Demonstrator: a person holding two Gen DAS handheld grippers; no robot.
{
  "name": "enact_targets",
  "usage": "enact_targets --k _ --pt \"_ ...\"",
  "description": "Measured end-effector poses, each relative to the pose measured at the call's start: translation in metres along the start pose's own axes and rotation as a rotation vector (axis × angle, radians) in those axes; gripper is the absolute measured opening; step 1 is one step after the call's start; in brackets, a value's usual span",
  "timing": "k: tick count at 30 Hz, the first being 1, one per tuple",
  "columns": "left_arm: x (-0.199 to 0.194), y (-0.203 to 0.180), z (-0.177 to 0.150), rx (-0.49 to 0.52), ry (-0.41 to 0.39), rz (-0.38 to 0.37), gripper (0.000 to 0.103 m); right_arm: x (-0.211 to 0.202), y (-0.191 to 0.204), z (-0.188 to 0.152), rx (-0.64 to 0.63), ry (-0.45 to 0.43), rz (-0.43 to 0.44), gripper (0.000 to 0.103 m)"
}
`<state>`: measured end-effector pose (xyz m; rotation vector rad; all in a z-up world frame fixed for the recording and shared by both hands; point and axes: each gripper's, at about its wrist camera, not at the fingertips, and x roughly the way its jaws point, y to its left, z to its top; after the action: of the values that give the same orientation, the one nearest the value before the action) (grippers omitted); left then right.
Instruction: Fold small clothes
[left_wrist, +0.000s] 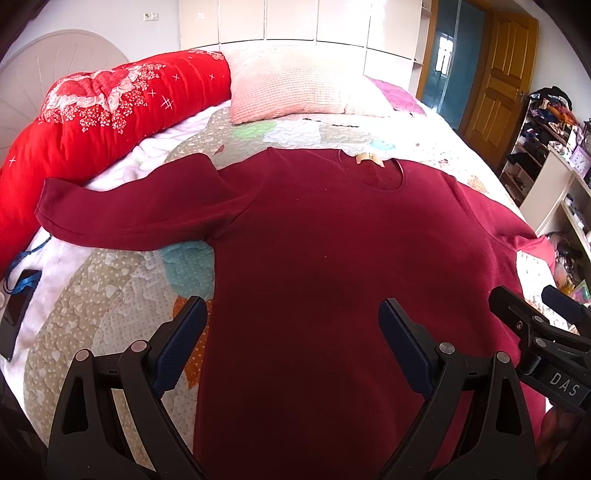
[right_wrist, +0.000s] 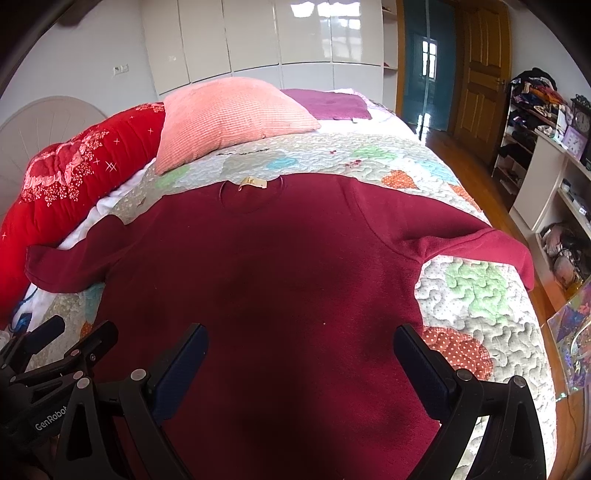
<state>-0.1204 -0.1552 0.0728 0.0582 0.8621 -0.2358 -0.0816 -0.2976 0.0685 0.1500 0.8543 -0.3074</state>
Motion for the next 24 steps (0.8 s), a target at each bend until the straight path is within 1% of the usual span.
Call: enact_targets --k 7,24 --pt "0.007 0.004 0.003 -0.006 0.006 0.006 0.094 0.008 0.009 0.003 -0.018 0.000 -0.003 0.100" --pt "0.028 0.030 0.013 -0.050 0.027 0.021 0.094 0.039 0.031 0.012 -0.037 0.038 0.013 0.100"
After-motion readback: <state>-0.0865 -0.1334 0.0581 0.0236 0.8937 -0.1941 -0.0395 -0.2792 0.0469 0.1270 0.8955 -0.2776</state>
